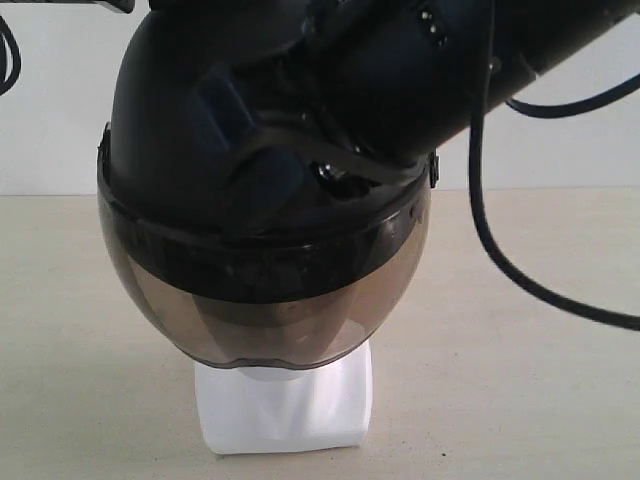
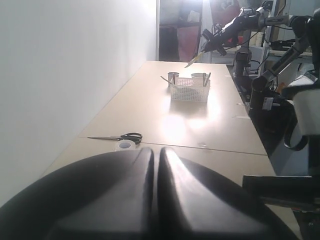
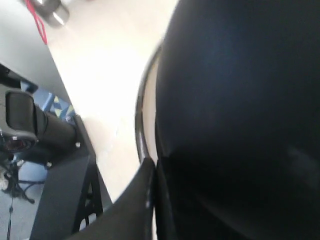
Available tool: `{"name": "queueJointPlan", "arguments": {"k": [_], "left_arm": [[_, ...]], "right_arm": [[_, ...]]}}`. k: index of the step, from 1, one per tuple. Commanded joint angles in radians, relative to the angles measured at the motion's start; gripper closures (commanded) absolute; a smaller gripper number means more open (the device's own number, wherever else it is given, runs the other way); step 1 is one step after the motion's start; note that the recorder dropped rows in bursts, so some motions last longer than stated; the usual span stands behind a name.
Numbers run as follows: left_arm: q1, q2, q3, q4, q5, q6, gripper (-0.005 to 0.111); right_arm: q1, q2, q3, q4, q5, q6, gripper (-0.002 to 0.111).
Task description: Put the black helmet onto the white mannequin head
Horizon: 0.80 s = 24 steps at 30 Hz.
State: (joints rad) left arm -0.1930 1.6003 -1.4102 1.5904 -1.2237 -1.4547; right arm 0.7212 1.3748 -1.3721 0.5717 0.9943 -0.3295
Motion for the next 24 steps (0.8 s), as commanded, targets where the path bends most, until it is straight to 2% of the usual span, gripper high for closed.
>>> {"name": "queueJointPlan", "arguments": {"k": [1,3,7,9,12,15,18,24], "left_arm": [[-0.006,0.012,0.012,0.024,0.003,-0.01,0.103],[-0.006,0.012,0.012,0.024,0.003,-0.01,0.103],[-0.006,0.012,0.012,0.024,0.003,-0.017,0.103],[-0.006,0.012,0.012,0.024,0.003,-0.017,0.103],[-0.006,0.012,0.012,0.024,0.003,-0.025,0.103],[-0.006,0.012,0.012,0.011,0.003,-0.025,0.103],[-0.006,0.01,0.012,-0.002,0.003,-0.027,0.103],[-0.004,-0.06,0.012,0.005,0.096,-0.027,0.103]], "right_arm": [[-0.012,-0.018,0.011,-0.086,-0.057,-0.003,0.108],[-0.012,-0.058,-0.006,-0.086,-0.082,-0.003,0.108],[-0.013,-0.169,-0.182,-0.132,-0.128,-0.026,0.108],[-0.013,-0.241,-0.238,-0.251,-0.139,-0.001,0.108],[-0.013,-0.358,-0.22,-0.507,-0.114,0.201,0.108],[-0.013,-0.48,-0.117,-0.674,-0.172,0.357,0.108],[-0.013,-0.605,0.043,-0.763,-0.232,0.43,0.108],[-0.013,-0.807,0.423,-0.812,-0.43,0.552,0.108]]}}
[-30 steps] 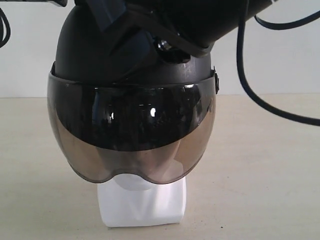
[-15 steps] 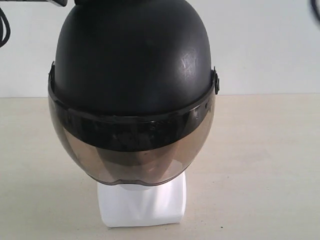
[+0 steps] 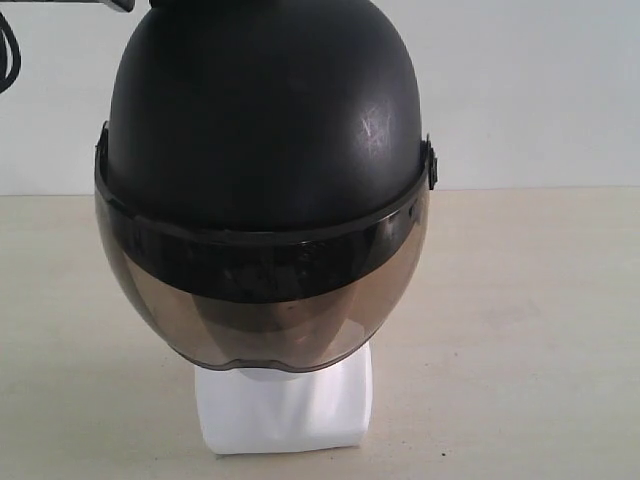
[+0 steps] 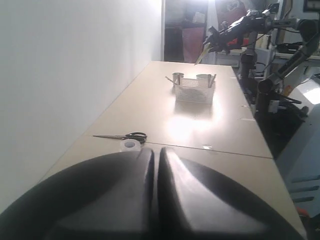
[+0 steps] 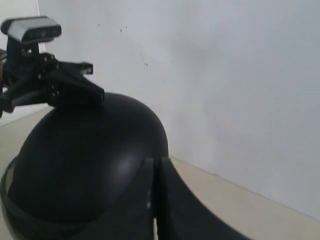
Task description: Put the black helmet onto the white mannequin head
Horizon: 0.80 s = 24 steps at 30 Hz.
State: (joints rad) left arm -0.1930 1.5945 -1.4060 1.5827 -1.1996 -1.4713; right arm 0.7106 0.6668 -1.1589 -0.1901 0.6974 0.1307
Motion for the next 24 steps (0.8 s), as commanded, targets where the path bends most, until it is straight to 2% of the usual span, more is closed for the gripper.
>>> {"name": "queueJointPlan", "arguments": {"k": [1,4,6,8,9,10,12,13,14,16,18,20,24], "left_arm": [[-0.004,-0.073,0.008,0.025,0.075,-0.011,0.103],[0.015,-0.131,0.008,0.087,0.09,-0.03,0.103],[0.054,-0.218,0.008,0.162,0.167,-0.1,0.103],[0.116,-0.319,0.033,0.162,0.197,-0.206,0.103],[0.172,-0.396,0.08,0.162,0.212,-0.211,0.103],[0.197,-0.443,0.115,0.162,0.238,-0.227,0.103],[0.269,-0.638,0.294,0.162,0.423,-0.252,0.103],[0.282,-0.693,0.355,0.162,0.491,-0.257,0.103],[0.296,-0.791,0.483,0.162,0.615,-0.26,0.103],[0.3,-0.94,0.649,0.162,0.785,-0.289,0.103],[0.3,-1.063,0.771,0.162,0.871,-0.335,0.103],[0.3,-1.143,0.862,0.162,0.909,-0.349,0.103],[0.3,-1.196,0.927,0.162,0.916,-0.349,0.103]], "right_arm": [[-0.003,-0.121,0.266,-0.056,-0.17,0.124,0.108],[-0.003,-0.156,0.4,-0.056,-0.27,0.168,0.108],[-0.003,-0.156,0.487,-0.056,-0.339,0.186,0.108],[-0.003,-0.156,0.543,-0.056,-0.433,0.186,0.108],[-0.003,-0.156,0.56,-0.056,-0.502,0.186,0.108],[-0.003,-0.156,0.565,-0.06,-0.525,0.186,0.108],[-0.003,-0.156,0.571,-0.127,-0.559,0.186,0.108],[-0.003,-0.156,0.571,-0.149,-0.559,0.186,0.108],[-0.003,-0.156,0.571,-0.183,-0.555,0.186,0.108],[-0.003,-0.156,0.571,-0.241,-0.547,0.19,0.109],[-0.003,-0.156,0.571,-0.28,-0.5,0.217,0.109],[-0.003,-0.156,0.571,-0.358,-0.371,0.266,0.109],[-0.003,-0.156,0.571,-0.443,-0.304,0.348,0.109]]}}
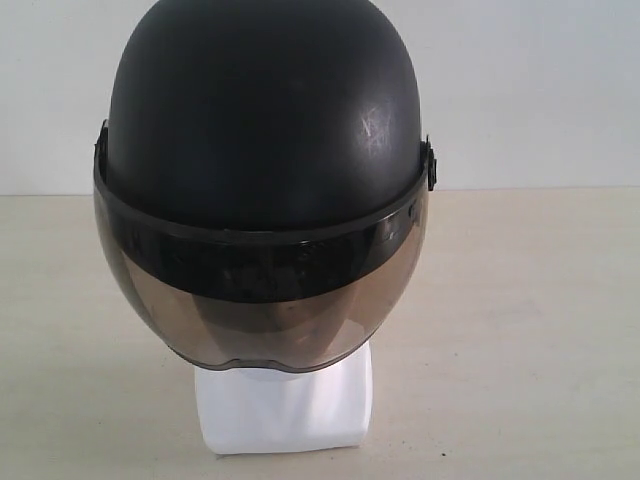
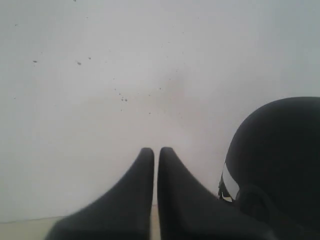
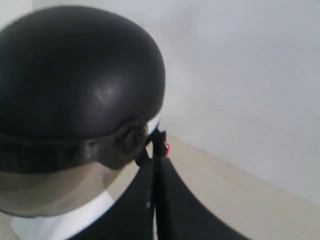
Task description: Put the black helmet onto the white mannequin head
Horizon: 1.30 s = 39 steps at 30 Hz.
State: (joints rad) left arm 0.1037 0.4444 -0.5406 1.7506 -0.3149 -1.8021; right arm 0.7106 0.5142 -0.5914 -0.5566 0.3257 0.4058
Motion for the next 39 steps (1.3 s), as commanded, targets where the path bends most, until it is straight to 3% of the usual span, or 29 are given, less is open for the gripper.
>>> {"name": "queueJointPlan", "arguments": {"k": [1,28,29,31,34,35,36,39], "left_arm": [[0.004,-0.051,0.073,-0.006,0.032,-0.018,0.103],[0.004,-0.053,0.103,-0.006,0.013,-0.015,0.103],[0.004,-0.053,0.103,-0.006,0.013,-0.015,0.103],[0.004,-0.053,0.103,-0.006,0.013,-0.015,0.103],[0.004,-0.053,0.103,-0.006,0.013,-0.015,0.103],[0.004,-0.053,0.103,-0.006,0.013,-0.015,0.103],[0.004,-0.053,0.103,-0.006,0.013,-0.015,0.103],[0.004,-0.053,0.103,-0.006,0.013,-0.015,0.103]], "right_arm": [[-0.003,-0.003,0.004,-0.077,0.068,0.079,0.109],[-0.003,-0.025,0.004,-0.078,0.066,0.102,0.109],[-0.027,-0.057,0.004,-0.07,0.066,0.102,0.109],[-0.17,-0.132,0.004,0.019,0.06,0.102,0.109],[-0.536,-0.231,0.038,0.185,0.041,0.076,0.109],[-0.61,-0.246,0.06,0.193,0.041,0.074,0.109],[-0.674,-0.27,0.11,0.201,0.043,0.074,0.109],[-0.734,-0.351,0.218,0.221,0.03,0.074,0.109]]}}
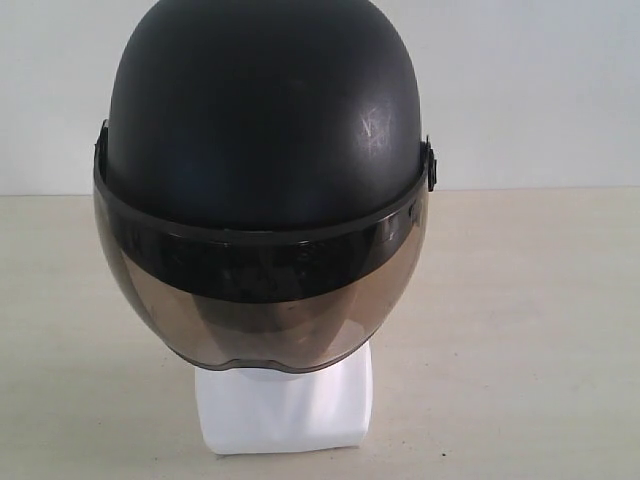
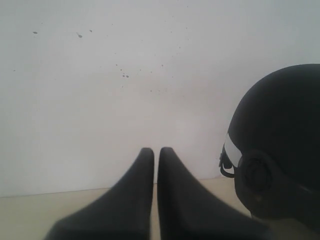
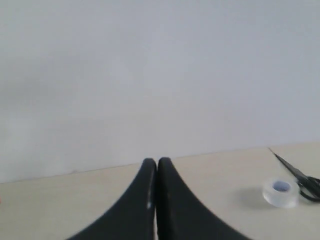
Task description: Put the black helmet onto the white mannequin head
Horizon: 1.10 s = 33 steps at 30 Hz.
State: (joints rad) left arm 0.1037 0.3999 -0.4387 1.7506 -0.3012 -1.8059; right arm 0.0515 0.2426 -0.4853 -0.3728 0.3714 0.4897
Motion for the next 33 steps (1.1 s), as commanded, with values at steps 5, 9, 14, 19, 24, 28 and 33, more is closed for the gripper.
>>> {"name": "queueJointPlan", "arguments": {"k": [5,9,14,19,24,28,33], "left_arm": [[0.004,-0.009,0.001,-0.006,-0.001,-0.011,0.103],[0.004,-0.012,0.003,-0.006,0.006,-0.011,0.103],[0.004,-0.012,0.003,-0.006,0.006,-0.011,0.103],[0.004,-0.012,0.003,-0.006,0.006,-0.011,0.103],[0.004,-0.012,0.003,-0.006,0.006,-0.009,0.103],[0.004,-0.012,0.003,-0.006,0.006,-0.009,0.103],[0.004,-0.012,0.003,-0.006,0.006,-0.007,0.103]], "right_arm": [[-0.082,-0.243,0.322,0.047,-0.136,-0.01,0.109],[-0.082,-0.243,0.432,0.047,-0.263,-0.01,0.109],[-0.082,-0.243,0.485,0.045,-0.296,-0.03,0.109],[-0.082,-0.243,0.485,0.05,-0.105,-0.032,0.109],[-0.082,-0.243,0.485,0.046,-0.011,-0.081,0.109],[-0.082,-0.243,0.485,0.057,-0.008,-0.083,0.109],[-0.082,-0.243,0.485,0.204,-0.026,-0.194,0.109]]}}
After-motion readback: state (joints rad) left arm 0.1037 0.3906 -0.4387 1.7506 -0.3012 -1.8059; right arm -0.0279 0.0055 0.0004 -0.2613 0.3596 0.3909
